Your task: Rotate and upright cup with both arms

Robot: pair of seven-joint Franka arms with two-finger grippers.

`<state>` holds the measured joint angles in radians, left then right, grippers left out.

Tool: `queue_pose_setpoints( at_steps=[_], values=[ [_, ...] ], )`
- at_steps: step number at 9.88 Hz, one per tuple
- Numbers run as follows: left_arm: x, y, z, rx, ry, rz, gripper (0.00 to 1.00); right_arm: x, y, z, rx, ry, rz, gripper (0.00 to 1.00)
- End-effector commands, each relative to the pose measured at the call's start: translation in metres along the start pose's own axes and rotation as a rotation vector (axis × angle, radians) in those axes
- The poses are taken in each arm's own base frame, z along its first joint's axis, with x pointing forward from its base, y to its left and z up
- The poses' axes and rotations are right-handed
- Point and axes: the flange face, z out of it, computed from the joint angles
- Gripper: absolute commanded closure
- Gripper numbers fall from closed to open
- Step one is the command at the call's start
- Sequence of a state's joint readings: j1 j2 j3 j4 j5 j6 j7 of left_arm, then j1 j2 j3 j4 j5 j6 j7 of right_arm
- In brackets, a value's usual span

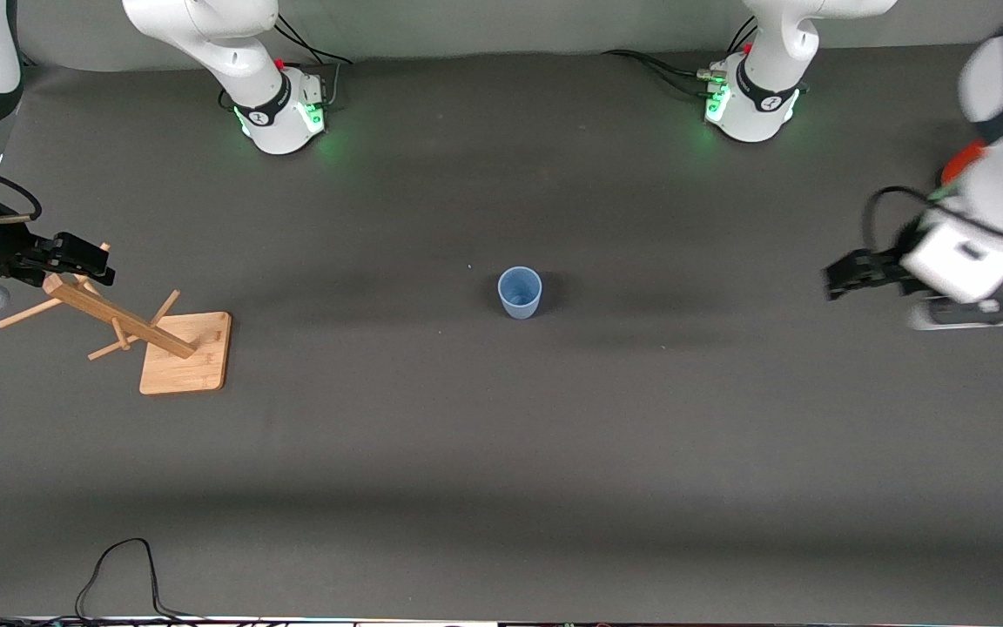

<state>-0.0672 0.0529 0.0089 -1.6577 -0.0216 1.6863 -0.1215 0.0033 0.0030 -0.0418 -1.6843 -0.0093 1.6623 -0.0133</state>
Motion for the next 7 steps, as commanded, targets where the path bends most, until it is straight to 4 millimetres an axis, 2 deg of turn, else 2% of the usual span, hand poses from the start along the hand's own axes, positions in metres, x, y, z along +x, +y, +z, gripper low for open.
queue_pose_setpoints(
  at_steps=[1,3,7],
  values=[
    [-0.006,-0.004,-0.019,0.049,-0.023,0.068,0.00,-0.002,-0.001,-0.007,-0.009,0.006,-0.024,0.00],
    [-0.015,-0.012,-0.036,0.050,-0.001,0.079,0.00,-0.002,-0.001,-0.006,-0.008,0.005,-0.026,0.00],
    [-0.014,-0.044,-0.037,0.035,-0.010,0.114,0.00,-0.002,-0.001,-0.006,-0.004,0.006,-0.027,0.00]
  ],
)
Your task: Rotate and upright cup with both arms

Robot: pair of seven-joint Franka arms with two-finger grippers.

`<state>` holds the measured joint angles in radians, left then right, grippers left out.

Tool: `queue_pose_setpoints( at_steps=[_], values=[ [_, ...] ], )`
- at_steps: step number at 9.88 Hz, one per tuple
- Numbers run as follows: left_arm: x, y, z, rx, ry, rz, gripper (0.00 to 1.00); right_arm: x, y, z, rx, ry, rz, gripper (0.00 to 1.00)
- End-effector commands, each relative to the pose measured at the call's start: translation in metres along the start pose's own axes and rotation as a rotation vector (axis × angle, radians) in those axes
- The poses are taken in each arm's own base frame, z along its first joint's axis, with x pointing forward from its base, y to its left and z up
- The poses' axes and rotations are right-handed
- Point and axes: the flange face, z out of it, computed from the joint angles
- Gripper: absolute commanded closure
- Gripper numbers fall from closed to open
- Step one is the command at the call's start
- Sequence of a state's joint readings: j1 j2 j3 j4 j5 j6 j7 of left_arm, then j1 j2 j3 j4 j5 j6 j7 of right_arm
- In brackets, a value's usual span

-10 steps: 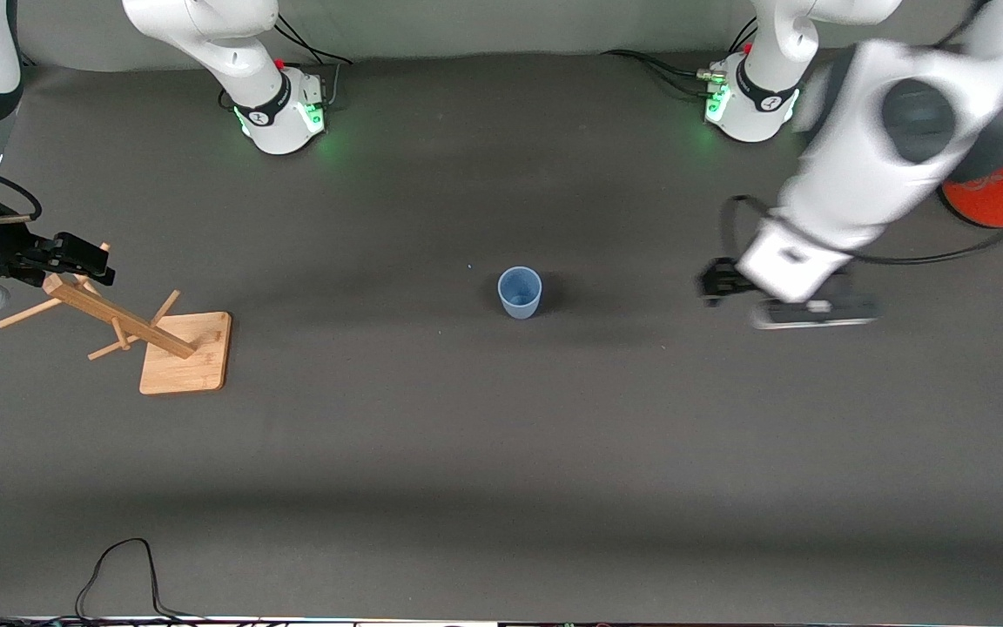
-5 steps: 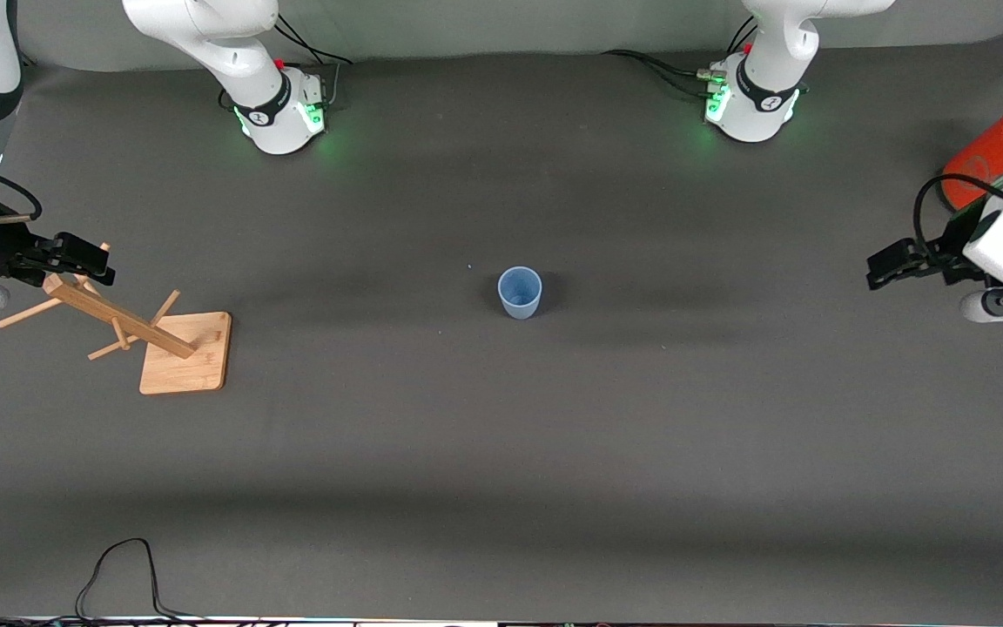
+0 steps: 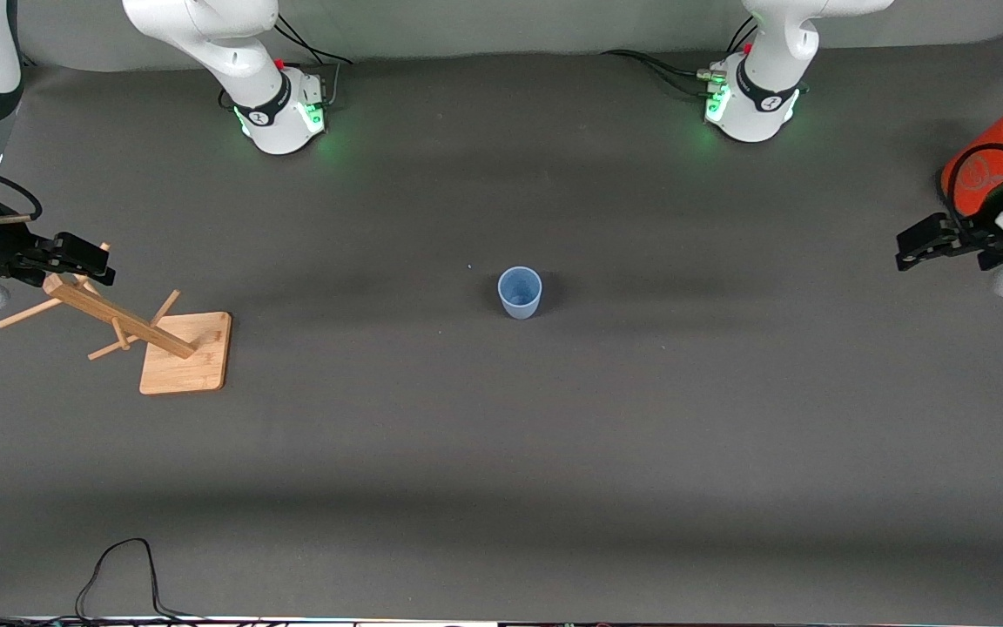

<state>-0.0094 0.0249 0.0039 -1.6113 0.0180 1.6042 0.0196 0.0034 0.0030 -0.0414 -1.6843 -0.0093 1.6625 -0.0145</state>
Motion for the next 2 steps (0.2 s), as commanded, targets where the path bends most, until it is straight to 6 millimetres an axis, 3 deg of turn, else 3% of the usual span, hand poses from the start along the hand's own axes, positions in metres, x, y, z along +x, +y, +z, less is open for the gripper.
queue_pose_setpoints(
  at_steps=[1,2],
  values=[
    [-0.0043,-0.0106,-0.0076,-0.003,0.007,0.039,0.00,-0.0019,-0.0011,-0.0064,-0.003,0.006,-0.030,0.00],
    [-0.0034,-0.0098,-0.0103,-0.002,0.018,0.039,0.00,-0.0017,-0.0011,-0.0065,-0.003,0.008,-0.030,0.00]
  ],
)
